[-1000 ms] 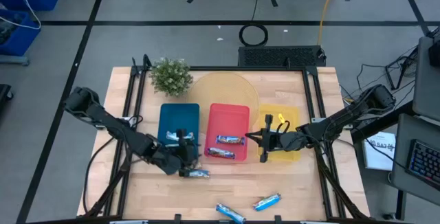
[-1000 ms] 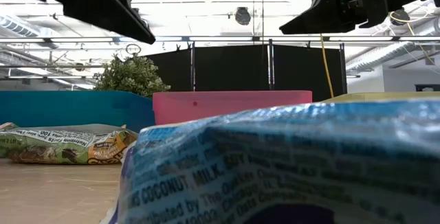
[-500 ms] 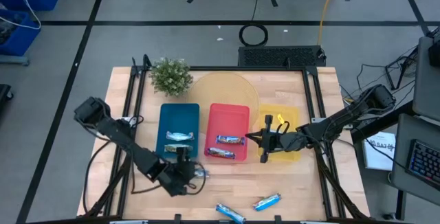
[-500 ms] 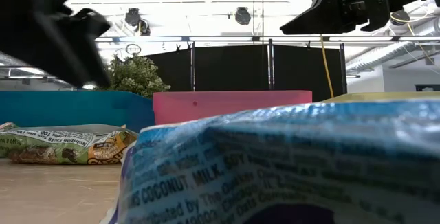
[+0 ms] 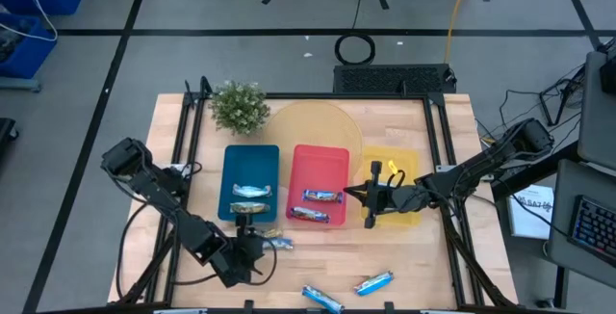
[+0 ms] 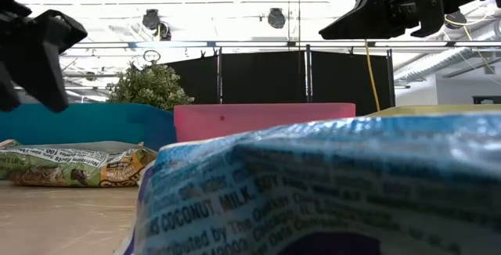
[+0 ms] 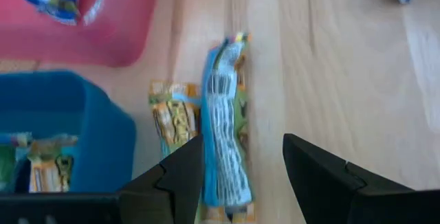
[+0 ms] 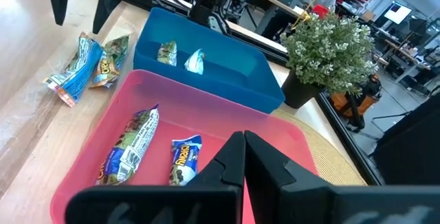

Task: Pick and place Granola Bars by type
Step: Put the orange granola bar into the blue bin

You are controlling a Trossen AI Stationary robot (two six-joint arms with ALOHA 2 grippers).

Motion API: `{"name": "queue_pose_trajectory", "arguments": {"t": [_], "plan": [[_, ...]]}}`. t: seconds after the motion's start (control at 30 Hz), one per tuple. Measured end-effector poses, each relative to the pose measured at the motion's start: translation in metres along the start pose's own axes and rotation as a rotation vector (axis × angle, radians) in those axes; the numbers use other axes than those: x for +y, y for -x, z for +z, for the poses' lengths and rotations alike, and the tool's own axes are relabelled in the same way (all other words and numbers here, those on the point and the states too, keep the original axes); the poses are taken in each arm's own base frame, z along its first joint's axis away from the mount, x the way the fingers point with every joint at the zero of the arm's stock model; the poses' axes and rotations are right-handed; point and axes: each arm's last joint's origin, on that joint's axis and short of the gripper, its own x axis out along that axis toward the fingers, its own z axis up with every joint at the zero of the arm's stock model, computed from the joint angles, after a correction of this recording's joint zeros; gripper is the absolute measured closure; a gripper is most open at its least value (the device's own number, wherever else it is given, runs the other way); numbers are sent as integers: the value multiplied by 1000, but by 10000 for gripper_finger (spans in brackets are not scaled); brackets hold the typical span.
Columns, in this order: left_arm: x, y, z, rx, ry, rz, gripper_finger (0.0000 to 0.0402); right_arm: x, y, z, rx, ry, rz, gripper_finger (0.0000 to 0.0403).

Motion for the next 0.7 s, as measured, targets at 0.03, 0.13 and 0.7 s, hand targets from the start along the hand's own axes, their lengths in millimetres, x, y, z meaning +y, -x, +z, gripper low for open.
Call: {"name": "queue_pose_trajectory", "arguments": {"t": [0.03, 0.13, 0.7], "plan": [[0, 0, -1, 8, -6, -4, 197, 0, 0, 0, 2, 2, 1, 403], [-4, -5, -5, 22, -30, -1, 197, 0, 0, -1, 12, -3, 3, 403], [-8, -28, -19, 167, -57, -45, 197, 0, 0, -2, 21, -10, 4, 403]]}}
